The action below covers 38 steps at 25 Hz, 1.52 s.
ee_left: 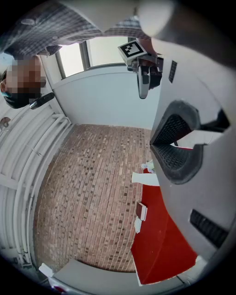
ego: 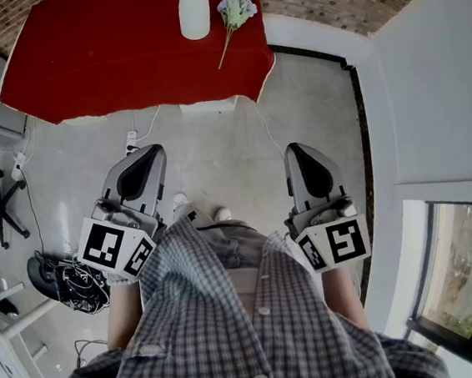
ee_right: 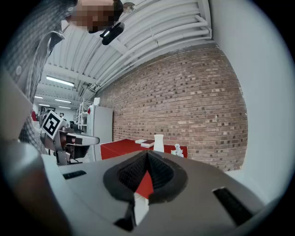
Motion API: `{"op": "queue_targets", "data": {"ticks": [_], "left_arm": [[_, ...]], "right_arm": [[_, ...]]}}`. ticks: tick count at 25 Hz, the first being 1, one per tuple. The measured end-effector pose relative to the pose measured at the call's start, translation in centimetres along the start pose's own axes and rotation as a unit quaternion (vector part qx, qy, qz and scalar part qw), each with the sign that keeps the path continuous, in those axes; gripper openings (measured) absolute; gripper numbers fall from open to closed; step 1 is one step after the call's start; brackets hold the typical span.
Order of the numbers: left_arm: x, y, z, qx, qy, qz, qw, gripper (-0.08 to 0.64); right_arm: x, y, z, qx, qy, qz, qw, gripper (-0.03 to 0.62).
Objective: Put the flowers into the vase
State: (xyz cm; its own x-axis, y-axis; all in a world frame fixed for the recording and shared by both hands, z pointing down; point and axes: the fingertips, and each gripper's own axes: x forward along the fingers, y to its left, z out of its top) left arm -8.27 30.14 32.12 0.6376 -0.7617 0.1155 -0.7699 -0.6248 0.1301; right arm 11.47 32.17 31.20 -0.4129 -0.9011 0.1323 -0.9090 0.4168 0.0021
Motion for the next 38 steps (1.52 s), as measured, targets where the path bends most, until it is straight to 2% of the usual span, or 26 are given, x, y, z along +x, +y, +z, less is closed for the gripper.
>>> {"op": "queue_targets", "data": {"ticks": [11,18,30,38], "left_arm": [[-0.7,-0.8,0.3,0.009,-0.001,0.002,1.0,0.006],[-0.4,-1.4,0.3,0.006,-0.003,0.002,1.0,0.006],[0.0,-1.4,0.0,0.004,0.005,0.004,1.0,0.006],[2.5,0.1,0.8,0.003,0.0,-0.013,0.9999,0.006]], "right_arm": [[-0.6,0.2,0.0,0.006,-0.008,0.004,1.0,0.006],[-1.8,-1.1,0.4,0.059,-0.035,-0.01,0.998,0.006],[-1.3,-1.4,-0.3,0.049,-0.024,-0.01,0.998,0.006],[-0.1,-2.7,0.0,0.051,-0.023,-0.037,0.998,0.006]]}}
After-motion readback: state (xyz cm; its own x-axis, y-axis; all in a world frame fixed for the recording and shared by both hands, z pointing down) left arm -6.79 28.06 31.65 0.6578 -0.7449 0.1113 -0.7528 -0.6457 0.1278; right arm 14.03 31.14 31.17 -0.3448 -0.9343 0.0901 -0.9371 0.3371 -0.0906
